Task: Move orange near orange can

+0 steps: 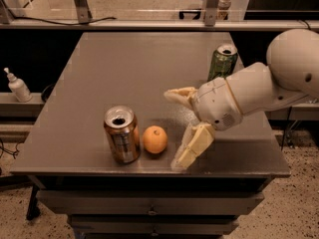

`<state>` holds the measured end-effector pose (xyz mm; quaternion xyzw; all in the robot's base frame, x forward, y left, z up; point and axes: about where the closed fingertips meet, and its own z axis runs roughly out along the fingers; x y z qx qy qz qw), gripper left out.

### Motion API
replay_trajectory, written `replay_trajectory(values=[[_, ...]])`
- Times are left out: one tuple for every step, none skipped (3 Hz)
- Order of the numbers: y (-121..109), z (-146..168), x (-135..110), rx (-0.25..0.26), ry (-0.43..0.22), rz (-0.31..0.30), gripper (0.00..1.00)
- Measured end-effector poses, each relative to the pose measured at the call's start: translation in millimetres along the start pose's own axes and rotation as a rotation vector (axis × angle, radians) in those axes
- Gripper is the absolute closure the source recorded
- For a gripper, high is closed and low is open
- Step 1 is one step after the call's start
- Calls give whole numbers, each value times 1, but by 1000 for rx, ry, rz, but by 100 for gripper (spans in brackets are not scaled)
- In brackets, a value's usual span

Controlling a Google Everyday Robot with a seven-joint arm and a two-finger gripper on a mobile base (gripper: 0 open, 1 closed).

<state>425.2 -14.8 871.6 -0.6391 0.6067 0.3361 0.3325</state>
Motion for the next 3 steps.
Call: replay_trajectory(values=[[4,-64,-20,98,-29,-68,0],[12,-141,-25,190,-114,-134,0],[12,-150,-33,205,-121,-156,0]])
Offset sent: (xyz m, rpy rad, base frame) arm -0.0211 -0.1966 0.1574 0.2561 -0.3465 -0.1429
